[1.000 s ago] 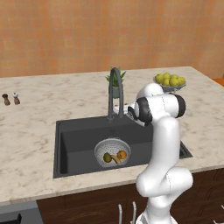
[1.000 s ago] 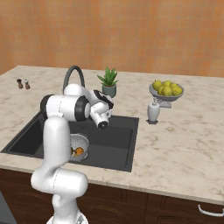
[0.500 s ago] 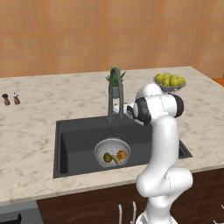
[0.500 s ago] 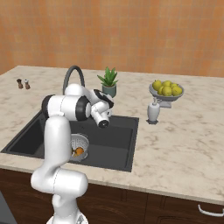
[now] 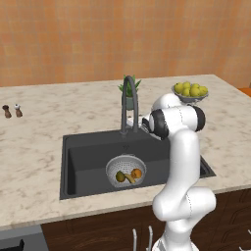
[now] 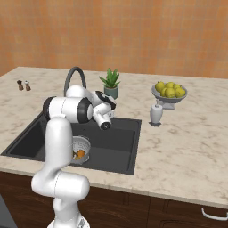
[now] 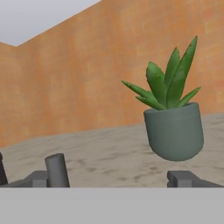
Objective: Put the colander in the sink, put the mango, peach, banana in the colander, and turn on the sink faucet and pour water over the colander.
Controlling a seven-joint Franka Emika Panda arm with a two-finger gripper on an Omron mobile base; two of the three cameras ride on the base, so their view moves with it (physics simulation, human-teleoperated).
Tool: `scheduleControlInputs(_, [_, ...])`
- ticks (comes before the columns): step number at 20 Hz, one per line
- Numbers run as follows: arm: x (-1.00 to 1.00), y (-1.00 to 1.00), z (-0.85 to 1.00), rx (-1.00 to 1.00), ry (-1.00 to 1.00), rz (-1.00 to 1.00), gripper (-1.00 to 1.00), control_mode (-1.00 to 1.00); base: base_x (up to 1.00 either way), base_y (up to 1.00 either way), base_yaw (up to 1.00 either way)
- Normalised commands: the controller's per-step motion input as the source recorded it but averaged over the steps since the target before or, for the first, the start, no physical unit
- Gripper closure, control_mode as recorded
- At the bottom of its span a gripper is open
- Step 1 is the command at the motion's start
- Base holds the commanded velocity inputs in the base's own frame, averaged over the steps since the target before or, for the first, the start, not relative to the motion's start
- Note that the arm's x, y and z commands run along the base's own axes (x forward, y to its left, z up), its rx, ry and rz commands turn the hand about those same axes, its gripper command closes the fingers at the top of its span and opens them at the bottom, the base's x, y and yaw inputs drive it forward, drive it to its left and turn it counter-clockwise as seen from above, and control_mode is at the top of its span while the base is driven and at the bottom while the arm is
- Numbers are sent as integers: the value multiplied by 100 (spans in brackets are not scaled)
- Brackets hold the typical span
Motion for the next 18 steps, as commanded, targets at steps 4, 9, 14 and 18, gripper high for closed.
scheduleControlInputs(4, [6,0,0,0,0,0,-100,-100,0,0,0])
scheduleControlInputs(9, [2,0,0,0,0,0,-100,-100,0,0,0])
scheduleControlInputs(14, [0,-26,0,0,0,0,-100,-100,0,0,0])
scheduleControlInputs(18, [0,-43,0,0,0,0,-100,-100,0,0,0])
